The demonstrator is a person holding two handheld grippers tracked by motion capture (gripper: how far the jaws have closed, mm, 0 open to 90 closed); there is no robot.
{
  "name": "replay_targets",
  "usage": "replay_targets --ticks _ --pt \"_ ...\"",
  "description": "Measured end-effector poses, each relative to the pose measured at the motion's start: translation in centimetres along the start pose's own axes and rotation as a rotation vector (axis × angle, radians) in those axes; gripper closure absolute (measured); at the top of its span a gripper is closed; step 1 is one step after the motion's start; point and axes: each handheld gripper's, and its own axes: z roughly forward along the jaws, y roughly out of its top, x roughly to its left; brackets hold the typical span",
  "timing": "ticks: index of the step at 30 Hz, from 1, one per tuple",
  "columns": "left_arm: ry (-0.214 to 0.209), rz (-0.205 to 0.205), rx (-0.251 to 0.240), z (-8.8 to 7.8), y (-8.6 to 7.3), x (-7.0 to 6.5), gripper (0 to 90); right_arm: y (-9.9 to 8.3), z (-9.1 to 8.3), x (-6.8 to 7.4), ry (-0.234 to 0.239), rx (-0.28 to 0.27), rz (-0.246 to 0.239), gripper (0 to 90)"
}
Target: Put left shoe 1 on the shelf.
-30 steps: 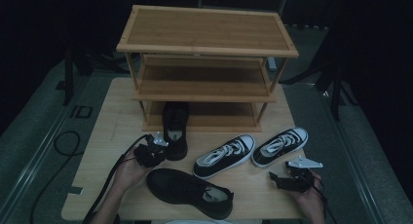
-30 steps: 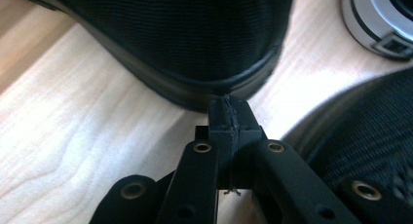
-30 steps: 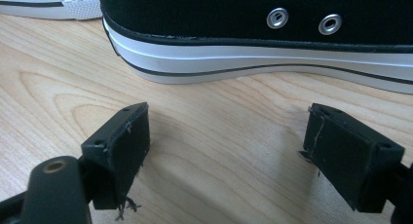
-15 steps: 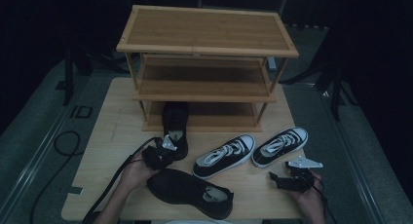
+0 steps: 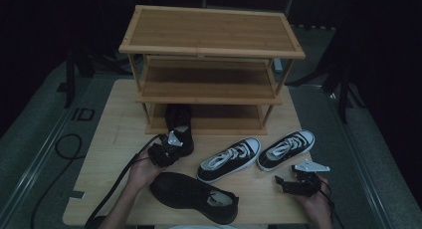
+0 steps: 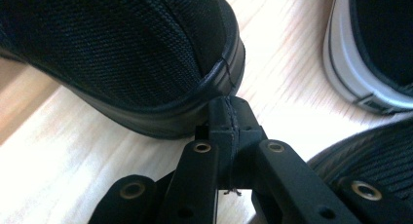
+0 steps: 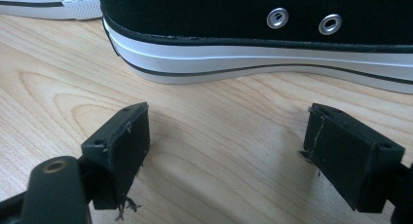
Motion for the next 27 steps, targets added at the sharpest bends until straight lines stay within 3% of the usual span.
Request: replay_targets --ticks 4,16,19,22,27 --pt "0.011 0.011 0.012 0.0 0.2 -0.1 90.0 0.0 0.0 0.0 0.001 0.000 -0.001 17.0" --pt "0.042 -0.018 0.011 -0.2 0.2 -0.4 90.0 0.0 0.0 0.0 0.001 0.000 -0.001 16.9" --pt "0.006 -0.016 0.011 0.1 0.4 -0.4 90.0 0.0 0.0 0.0 0.002 0.000 -0.002 17.0" --pt "-0.022 0.018 0.050 0.9 0.6 -0.6 90.0 0.0 0.0 0.0 0.002 0.000 -0.002 17.0" --pt "-0.023 0.041 0.086 1.6 0.7 -0.7 90.0 0.0 0.0 0.0 0.002 0.000 -0.002 17.0"
